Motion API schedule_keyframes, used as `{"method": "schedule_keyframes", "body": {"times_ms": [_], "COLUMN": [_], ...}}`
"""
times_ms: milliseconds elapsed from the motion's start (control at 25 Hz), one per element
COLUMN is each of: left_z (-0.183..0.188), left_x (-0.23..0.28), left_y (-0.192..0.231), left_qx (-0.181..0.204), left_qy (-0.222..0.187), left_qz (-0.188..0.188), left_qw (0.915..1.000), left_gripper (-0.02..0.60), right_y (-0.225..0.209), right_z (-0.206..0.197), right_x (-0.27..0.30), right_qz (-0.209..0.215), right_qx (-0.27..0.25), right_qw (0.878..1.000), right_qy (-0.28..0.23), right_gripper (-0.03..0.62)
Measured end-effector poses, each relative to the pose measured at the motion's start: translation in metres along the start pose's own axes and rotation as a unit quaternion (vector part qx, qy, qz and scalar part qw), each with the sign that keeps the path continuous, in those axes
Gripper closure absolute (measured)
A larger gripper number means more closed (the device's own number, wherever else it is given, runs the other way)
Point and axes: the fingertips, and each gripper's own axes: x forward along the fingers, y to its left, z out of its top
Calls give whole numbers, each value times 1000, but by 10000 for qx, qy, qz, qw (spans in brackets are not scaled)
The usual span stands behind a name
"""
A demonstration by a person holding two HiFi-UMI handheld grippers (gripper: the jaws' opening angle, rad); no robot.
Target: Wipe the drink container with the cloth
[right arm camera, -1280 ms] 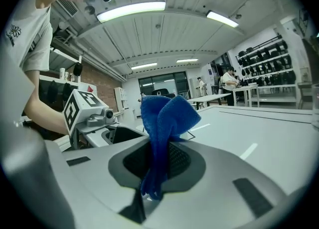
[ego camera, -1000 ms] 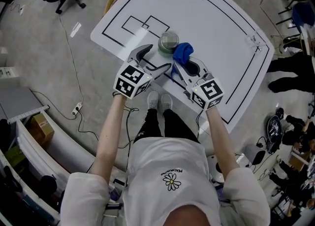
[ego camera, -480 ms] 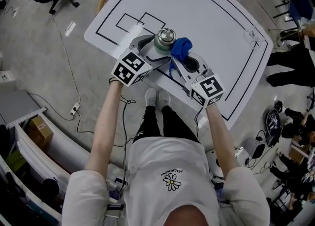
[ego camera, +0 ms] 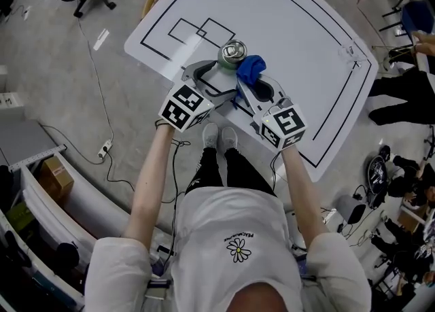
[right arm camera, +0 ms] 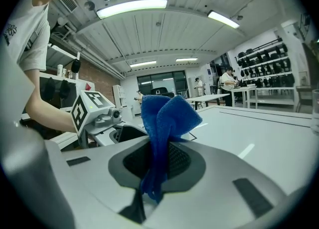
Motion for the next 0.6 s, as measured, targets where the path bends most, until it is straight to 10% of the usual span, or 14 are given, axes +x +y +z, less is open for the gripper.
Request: {"method": "schedule_keyframes", "body": {"times_ms": [600], "left_z": [17], "left_x": [-5], "left_y": [26], "left_qx": [328], "left_qy": [-130], "left_qz": [-18], "left_qw": [9994], "left_gripper": [193], "right_y": [9], "right_z": [-1], "right_x": [4], "right_qz": [46], "right_qx": [-48], "right_qw": [10000], "right_qy": [34], "right_gripper": [551]}}
